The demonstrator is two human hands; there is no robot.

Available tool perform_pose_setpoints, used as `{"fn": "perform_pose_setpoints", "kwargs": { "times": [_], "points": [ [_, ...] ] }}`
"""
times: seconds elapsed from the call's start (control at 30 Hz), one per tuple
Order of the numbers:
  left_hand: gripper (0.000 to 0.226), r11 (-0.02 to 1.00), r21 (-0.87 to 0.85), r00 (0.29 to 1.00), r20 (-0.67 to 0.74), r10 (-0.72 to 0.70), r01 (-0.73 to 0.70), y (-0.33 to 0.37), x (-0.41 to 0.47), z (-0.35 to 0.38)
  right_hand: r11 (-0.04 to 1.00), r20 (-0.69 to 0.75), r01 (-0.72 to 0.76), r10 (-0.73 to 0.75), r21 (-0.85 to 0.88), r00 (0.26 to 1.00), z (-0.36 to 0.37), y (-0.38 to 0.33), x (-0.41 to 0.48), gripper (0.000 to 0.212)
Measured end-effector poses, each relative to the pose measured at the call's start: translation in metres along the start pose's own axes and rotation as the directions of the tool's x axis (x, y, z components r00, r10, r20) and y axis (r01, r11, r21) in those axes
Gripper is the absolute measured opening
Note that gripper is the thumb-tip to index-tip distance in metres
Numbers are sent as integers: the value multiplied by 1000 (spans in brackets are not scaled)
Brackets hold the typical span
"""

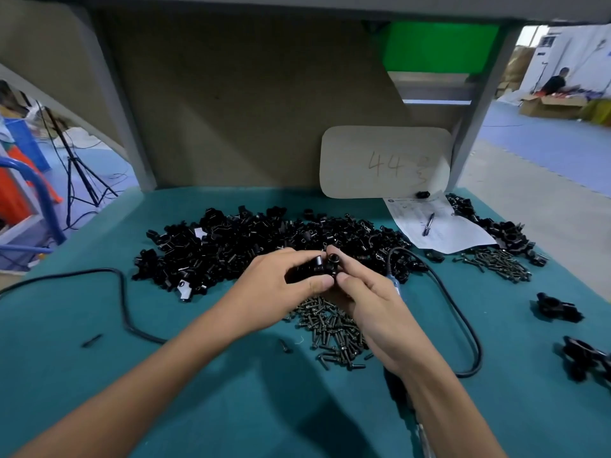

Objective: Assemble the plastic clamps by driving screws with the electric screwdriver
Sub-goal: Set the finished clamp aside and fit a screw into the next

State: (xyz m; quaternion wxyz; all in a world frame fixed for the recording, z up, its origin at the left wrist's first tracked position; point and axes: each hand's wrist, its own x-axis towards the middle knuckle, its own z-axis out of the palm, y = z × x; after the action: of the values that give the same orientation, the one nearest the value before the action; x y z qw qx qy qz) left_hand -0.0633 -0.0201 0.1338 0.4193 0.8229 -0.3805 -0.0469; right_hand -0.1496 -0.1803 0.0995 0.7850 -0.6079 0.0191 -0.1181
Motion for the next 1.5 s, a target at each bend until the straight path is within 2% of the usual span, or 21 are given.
{"fn": "perform_pose_setpoints", "kwargs": {
  "times": [0.1,0.2,0.4,0.5,0.63,0.77,0.9,1.03,1.5],
  "points": [
    [28,997,74,1000,-13,22,-21,3,-4,-4,990,-39,86,-91,-114,995,0,-1,-3,31],
    [43,992,128,1000,7,0,-1,5,-6,-5,982,-59,118,-128,-147,990,1,-1,-6,24],
    [55,999,14,998,60,31,-32,4,-11,0,995,-51,100,-101,-26,994,10,-4,-9,28],
    [61,1000,16,992,126,23,-25,2,-12,2,993,-64,106,-102,49,993,12,-5,-12,25],
    [61,999,19,992,119,44,-46,2,-14,2,986,-60,125,-119,110,991,12,-8,-15,25],
    [46,996,55,996,65,63,-66,6,-17,1,983,-49,138,-133,120,990,12,-11,-16,24],
    [54,988,113,995,25,101,-103,7,-18,0,979,-39,152,-149,133,988,13,-14,-18,17],
    [51,991,51,992,-17,126,-125,7,-17,0,977,-36,160,-156,139,987,15,-16,-20,14],
    [49,993,31,992,68,108,-111,13,-18,1,980,-44,156,-151,124,988,16,-16,-25,12]
  ]
}}
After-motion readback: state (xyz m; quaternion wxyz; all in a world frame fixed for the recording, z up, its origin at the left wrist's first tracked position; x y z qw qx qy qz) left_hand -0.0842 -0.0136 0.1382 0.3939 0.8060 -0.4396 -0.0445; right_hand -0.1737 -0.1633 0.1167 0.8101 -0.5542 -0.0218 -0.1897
